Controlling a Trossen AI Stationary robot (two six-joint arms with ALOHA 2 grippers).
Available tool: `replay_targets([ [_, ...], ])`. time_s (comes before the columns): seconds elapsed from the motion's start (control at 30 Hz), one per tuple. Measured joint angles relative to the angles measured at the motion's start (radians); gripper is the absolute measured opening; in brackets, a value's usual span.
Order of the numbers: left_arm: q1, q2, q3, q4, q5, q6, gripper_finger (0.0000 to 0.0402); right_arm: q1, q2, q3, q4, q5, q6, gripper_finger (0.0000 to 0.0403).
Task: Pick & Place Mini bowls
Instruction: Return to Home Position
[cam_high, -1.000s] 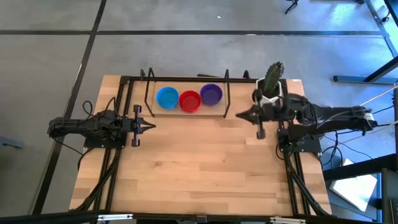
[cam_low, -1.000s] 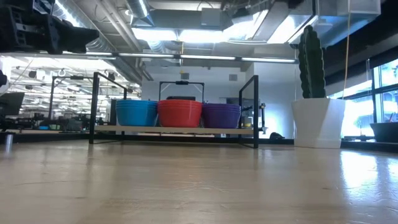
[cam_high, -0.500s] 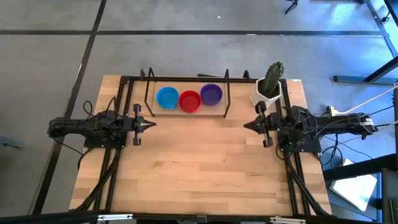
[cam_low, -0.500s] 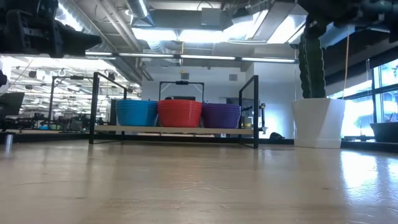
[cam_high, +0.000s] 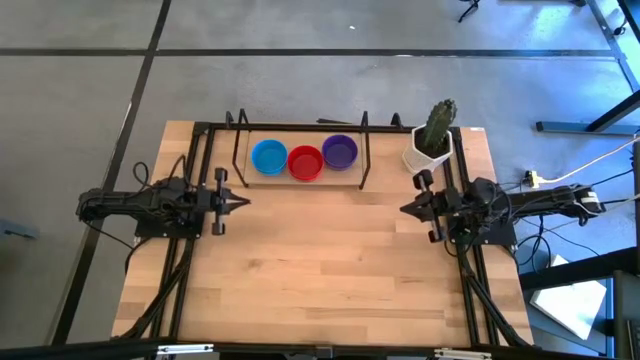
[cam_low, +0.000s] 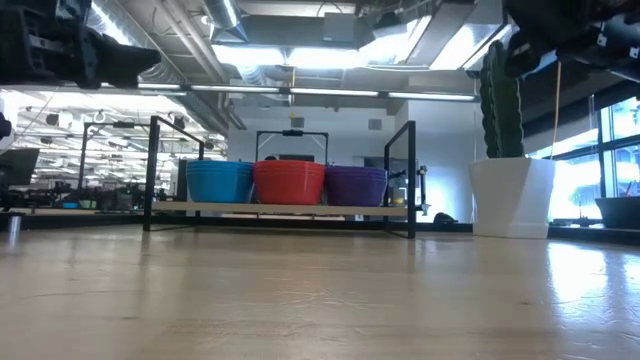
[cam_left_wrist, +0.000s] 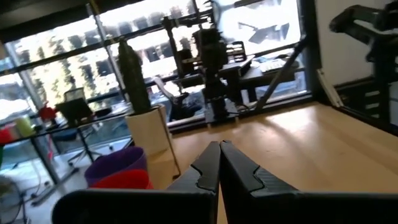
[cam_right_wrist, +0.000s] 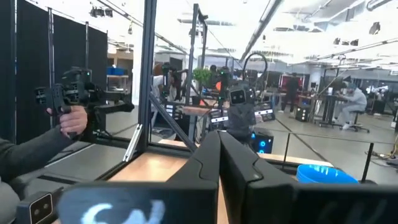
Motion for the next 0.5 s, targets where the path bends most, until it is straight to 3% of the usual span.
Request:
replay_targets([
  [0.23,0.000,0.000,0.000,-0.037,-0.039,-0.041,0.0002,0.004,0.017,-0.006,-0.045,0.008,0.040,0.0004],
  [0.37,0.000,0.000,0.000,-0.040,-0.036,-0.038,0.0001,0.016,0.024,-0.087,0.051,0.065,0.050,0.0004],
  [0.5,0.000,0.000,-0.009,-0.047,-0.033,-0.037,0.0002,0.016,0.024,-0.087,0.037,0.107,0.052,0.0003],
])
